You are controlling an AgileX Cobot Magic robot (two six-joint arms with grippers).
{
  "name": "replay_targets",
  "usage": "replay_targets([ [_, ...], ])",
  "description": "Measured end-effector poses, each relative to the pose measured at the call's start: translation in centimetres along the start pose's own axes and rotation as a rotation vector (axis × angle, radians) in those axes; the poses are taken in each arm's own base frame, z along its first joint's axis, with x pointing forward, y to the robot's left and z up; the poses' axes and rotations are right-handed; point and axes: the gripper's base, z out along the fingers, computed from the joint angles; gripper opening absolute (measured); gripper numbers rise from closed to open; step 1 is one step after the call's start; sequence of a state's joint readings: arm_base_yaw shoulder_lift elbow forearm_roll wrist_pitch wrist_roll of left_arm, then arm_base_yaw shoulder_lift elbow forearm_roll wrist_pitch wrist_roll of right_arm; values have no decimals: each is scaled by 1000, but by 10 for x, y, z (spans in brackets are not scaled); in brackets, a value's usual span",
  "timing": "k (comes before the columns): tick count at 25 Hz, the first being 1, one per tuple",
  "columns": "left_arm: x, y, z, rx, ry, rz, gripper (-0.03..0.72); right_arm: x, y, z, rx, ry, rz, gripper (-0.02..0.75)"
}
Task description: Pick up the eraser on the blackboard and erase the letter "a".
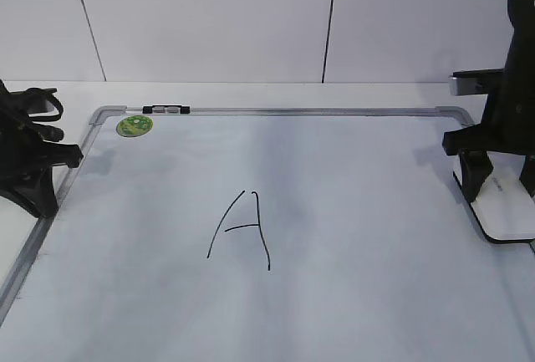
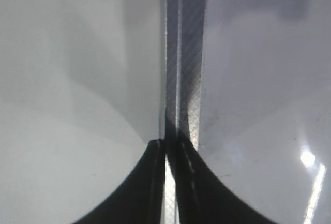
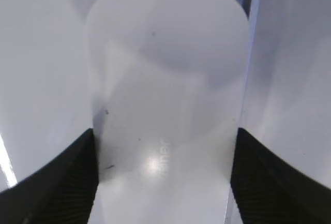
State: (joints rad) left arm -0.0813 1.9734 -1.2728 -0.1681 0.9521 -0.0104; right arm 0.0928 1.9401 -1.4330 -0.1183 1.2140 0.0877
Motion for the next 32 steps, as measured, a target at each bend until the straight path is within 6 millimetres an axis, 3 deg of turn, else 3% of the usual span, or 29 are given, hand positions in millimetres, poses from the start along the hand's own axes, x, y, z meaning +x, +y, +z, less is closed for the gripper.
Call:
replay_targets([
  [24, 0, 0, 0, 0, 0, 0, 39, 0, 0, 1, 0, 2, -4, 566],
  [32, 0, 0, 0, 0, 0, 0, 39, -4, 2, 14, -3, 38, -8, 571],
])
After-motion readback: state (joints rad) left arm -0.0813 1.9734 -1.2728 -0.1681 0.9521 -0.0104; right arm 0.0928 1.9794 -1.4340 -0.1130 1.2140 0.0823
